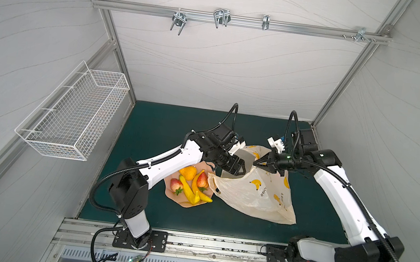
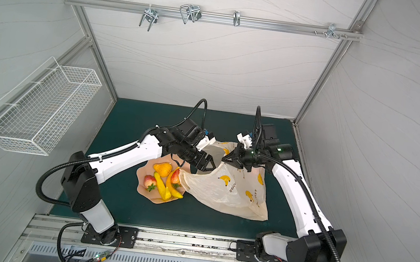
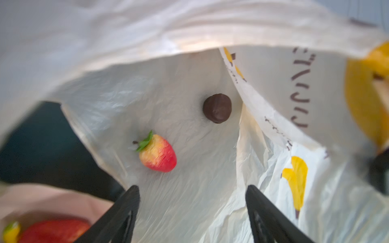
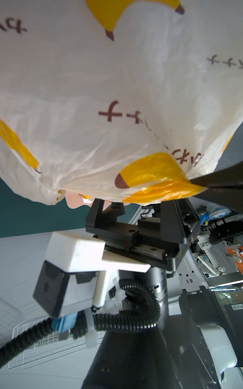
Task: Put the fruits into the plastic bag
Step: 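Move the left gripper back over the bowl toward the yellow pear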
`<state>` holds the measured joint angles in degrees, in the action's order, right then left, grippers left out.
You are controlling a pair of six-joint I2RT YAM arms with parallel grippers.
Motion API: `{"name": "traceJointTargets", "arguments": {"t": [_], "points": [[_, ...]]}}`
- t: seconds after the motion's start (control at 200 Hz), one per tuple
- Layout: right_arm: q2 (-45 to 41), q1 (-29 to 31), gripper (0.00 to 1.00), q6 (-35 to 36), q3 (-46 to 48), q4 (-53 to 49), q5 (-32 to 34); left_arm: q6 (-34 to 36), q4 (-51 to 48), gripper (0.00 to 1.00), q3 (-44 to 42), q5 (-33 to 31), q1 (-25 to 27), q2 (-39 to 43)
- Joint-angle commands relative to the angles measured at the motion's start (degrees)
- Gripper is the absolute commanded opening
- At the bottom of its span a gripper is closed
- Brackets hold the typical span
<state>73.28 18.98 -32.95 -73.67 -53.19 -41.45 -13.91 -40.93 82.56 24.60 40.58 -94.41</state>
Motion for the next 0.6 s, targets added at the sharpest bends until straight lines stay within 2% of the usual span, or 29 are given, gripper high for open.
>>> {"name": "traceJointTargets", "arguments": {"t": [0.0,0.41,0.595], "points": [[0.52,-0.44,0.00,1.31,-2.27,-2.68,-0.11,-0.95,-5.58,0.81,-0.83,-5.14,-2.72,2.77],[1.12,-0.78,0.00,2.40,-3.93,-4.79,0.58,-6.06,-15.85,0.81,-3.80,-14.48,-8.87,10.13],[0.96,-0.74,0.00,2.97,-4.16,-5.50,0.71,-5.52,-18.43,0.81,-5.51,-17.55,-11.09,11.88]]}}
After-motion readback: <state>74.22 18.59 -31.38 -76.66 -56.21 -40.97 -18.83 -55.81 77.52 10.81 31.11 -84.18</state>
